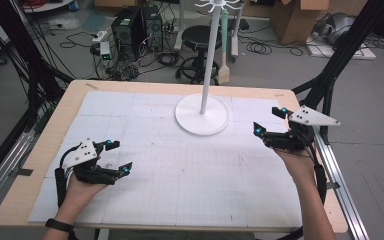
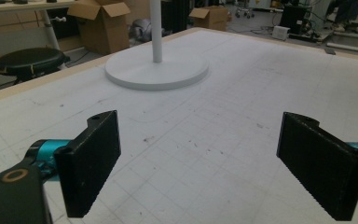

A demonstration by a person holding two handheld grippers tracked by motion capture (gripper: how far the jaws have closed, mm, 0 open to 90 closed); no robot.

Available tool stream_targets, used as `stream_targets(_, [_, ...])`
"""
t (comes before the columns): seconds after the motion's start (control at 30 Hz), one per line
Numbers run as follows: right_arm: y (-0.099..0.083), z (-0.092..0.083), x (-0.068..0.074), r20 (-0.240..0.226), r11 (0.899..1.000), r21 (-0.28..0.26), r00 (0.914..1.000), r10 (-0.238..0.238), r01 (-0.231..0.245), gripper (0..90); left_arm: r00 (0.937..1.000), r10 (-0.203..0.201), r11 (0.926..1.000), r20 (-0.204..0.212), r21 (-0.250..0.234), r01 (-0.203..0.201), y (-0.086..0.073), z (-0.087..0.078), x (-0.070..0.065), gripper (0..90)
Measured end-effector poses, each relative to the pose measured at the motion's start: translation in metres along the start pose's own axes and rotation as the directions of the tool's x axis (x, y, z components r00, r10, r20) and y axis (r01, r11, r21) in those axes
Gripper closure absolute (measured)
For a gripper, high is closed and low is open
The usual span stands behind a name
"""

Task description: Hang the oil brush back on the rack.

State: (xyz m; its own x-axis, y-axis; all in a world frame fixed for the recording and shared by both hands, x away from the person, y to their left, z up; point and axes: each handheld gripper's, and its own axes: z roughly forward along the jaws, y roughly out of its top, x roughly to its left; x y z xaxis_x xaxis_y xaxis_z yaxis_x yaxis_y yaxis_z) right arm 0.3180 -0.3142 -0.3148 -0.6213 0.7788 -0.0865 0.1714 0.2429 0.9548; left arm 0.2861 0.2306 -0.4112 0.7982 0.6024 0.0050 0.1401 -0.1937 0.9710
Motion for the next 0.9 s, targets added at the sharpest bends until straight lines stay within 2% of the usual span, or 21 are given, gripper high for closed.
stream_targets(0.27, [-0.039,-0.013,0.009,-0.023,0.999,0.025,0.9993,0.028,-0.028,16.5,0.9999,-0.007,1.0000,-0.010,-0.004,0.007,-0.001,0.001,0.003,14.0])
stream_targets(0.43, [-0.056,-0.021,0.015,-0.026,0.999,0.021,0.9986,0.046,-0.045,16.3,0.9998,-0.009,0.9999,-0.016,-0.007,0.009,-0.001,0.001,0.004,14.0])
stream_targets(0.53, [-0.065,-0.024,0.018,-0.020,0.999,0.032,0.9990,0.040,-0.039,16.2,0.9998,-0.010,0.9999,-0.017,-0.007,0.010,-0.001,0.001,0.004,14.0])
stream_targets(0.73, [-0.087,-0.025,0.024,-0.023,0.999,0.031,0.9987,0.044,-0.044,16.1,0.9997,-0.010,0.9999,-0.022,0.002,0.010,-0.002,0.003,0.006,14.0])
stream_targets(0.8, [-0.092,-0.023,0.023,-0.027,0.997,0.050,0.9983,0.052,-0.051,16.1,0.9997,-0.007,1.0000,-0.023,0.005,0.007,-0.002,0.004,0.005,14.0])
stream_targets(0.9, [-0.098,-0.024,0.021,-0.011,0.997,0.055,0.9988,0.047,-0.047,16.1,0.9996,-0.002,1.0000,-0.028,0.010,0.002,-0.002,0.005,0.005,14.0])
